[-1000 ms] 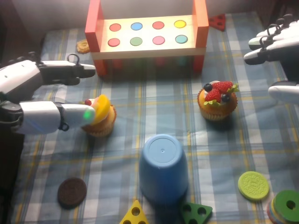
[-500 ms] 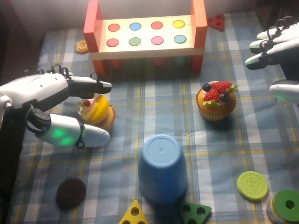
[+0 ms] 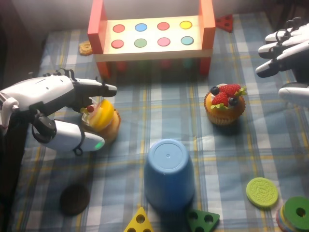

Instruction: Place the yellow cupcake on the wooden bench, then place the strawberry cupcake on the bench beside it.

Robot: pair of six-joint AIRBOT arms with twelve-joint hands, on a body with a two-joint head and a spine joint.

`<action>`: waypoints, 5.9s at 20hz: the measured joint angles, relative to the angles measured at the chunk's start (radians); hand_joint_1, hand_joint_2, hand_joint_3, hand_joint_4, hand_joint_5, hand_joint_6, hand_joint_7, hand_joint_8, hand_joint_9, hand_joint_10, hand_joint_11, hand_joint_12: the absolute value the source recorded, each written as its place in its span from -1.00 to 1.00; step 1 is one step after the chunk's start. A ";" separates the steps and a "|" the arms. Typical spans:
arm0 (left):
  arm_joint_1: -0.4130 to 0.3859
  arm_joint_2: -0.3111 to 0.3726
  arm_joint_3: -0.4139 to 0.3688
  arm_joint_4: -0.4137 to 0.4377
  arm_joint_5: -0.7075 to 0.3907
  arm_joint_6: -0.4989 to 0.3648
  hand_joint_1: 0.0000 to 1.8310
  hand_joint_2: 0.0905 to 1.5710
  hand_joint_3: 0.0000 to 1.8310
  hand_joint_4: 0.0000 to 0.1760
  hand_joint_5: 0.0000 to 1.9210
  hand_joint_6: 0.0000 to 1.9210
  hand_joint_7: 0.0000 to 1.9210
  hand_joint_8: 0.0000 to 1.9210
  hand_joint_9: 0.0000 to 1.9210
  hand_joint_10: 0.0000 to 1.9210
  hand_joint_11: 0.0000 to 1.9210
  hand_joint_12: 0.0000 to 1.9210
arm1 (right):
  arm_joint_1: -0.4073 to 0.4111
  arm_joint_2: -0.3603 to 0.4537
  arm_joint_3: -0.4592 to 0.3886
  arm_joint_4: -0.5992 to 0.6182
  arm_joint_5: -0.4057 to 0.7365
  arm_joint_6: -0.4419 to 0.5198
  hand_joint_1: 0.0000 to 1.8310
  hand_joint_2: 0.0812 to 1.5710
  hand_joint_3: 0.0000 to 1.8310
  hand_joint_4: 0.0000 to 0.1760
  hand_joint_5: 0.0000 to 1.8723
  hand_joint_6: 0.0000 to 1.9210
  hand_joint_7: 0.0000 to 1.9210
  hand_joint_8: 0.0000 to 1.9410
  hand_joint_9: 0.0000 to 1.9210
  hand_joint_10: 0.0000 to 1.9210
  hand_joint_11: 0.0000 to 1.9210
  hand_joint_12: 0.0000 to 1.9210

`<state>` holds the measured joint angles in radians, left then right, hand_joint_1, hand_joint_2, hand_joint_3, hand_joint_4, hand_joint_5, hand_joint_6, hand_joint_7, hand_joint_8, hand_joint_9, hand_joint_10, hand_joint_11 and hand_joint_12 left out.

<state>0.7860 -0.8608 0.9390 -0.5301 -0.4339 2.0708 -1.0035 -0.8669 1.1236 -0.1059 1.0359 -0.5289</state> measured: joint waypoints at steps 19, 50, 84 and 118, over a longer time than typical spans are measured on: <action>-0.219 0.014 0.013 0.237 -0.181 -0.324 0.35 0.36 -1.00 -1.00 0.03 -0.12 0.11 0.02 0.01 -0.81 -1.00 -0.32 | -0.018 0.000 0.000 0.013 0.012 0.012 -0.40 0.70 -1.00 -1.00 -0.06 -1.00 -0.23 -1.00 -0.41 -0.99 -0.48 -0.96; -0.449 -0.358 0.499 -0.607 0.241 0.641 0.04 0.53 -1.00 0.19 -0.20 0.34 0.10 -0.73 0.05 -1.00 -0.82 -0.48 | -0.024 -0.010 0.012 -0.019 0.042 0.032 -0.40 0.53 -1.00 -0.84 -0.49 -1.00 -0.58 -1.00 -0.59 -0.99 -0.60 -0.94; -0.074 0.070 -0.078 0.239 -0.419 -0.407 -0.10 -0.05 -0.99 1.00 -1.00 -1.00 -1.00 -1.00 -1.00 -1.00 -1.00 -1.00 | 0.181 -0.239 0.200 -0.225 -0.282 0.132 0.14 0.18 -1.00 -0.03 -0.41 -1.00 -0.49 -0.99 -0.32 -0.97 -0.61 0.12; -0.042 0.065 -0.061 0.223 -0.411 -0.434 -0.11 -0.08 -1.00 1.00 -0.98 -0.99 -1.00 -1.00 -1.00 -1.00 -1.00 -1.00 | 0.662 -0.496 0.490 -0.531 -0.565 0.179 0.40 0.20 -1.00 -0.60 0.43 -0.60 0.53 -0.93 0.25 0.85 0.34 1.00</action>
<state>0.7444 -0.7959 0.8776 -0.3069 -0.8452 1.6367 -0.3412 -1.3624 1.6138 -0.6369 0.4706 -0.3504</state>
